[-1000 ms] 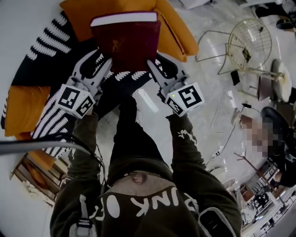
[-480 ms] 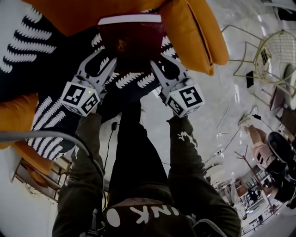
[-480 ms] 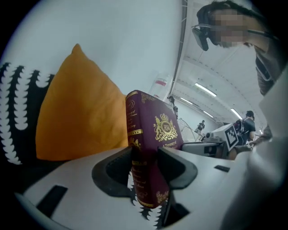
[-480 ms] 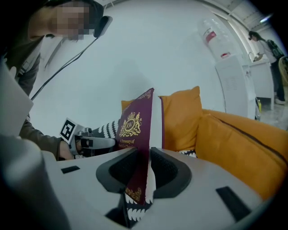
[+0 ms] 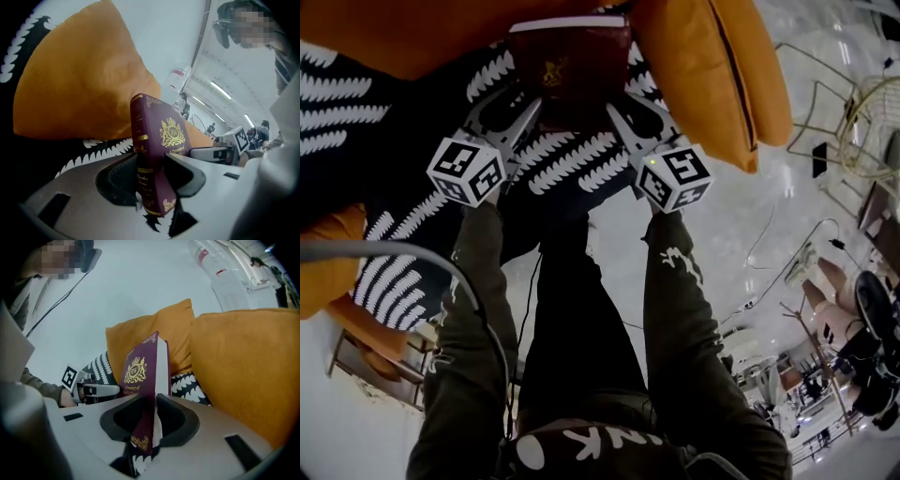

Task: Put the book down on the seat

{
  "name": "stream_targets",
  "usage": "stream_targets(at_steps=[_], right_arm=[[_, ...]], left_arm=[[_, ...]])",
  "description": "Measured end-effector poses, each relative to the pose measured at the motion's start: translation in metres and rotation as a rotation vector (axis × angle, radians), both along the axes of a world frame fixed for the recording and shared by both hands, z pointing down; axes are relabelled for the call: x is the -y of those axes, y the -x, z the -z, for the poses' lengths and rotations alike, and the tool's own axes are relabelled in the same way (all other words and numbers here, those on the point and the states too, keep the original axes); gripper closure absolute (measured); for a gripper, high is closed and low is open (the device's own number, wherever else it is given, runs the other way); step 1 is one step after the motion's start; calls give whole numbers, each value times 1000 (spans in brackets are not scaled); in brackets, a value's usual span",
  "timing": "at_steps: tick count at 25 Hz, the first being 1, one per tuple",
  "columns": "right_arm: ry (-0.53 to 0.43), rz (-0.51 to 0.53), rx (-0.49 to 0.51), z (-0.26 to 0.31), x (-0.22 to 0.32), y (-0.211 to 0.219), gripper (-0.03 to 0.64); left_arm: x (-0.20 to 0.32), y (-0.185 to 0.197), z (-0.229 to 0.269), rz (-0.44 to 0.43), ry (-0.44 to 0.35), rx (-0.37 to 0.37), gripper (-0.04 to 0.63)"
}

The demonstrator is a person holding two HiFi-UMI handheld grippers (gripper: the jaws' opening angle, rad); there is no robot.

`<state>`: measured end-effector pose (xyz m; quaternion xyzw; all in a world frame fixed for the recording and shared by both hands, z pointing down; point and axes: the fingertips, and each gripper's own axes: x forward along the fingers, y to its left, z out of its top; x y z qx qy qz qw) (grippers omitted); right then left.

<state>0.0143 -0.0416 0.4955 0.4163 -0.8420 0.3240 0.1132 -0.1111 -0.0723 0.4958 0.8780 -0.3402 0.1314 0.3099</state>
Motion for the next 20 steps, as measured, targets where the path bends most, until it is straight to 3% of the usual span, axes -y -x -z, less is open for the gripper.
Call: stream_targets(at_steps=[9, 15, 17, 20], right_arm=[[123, -74, 36, -39, 6, -29, 508], [135, -29, 13, -42, 19, -18, 508], [119, -13, -6, -40, 17, -14, 508], [86, -35, -26, -35, 14, -19, 519]], left_arm=[[12, -27, -25, 23, 34, -30, 431], [29, -12, -28, 52, 55, -122, 423], [30, -4, -24, 56, 40, -138, 440], [36, 12, -6, 111, 6, -183, 515]])
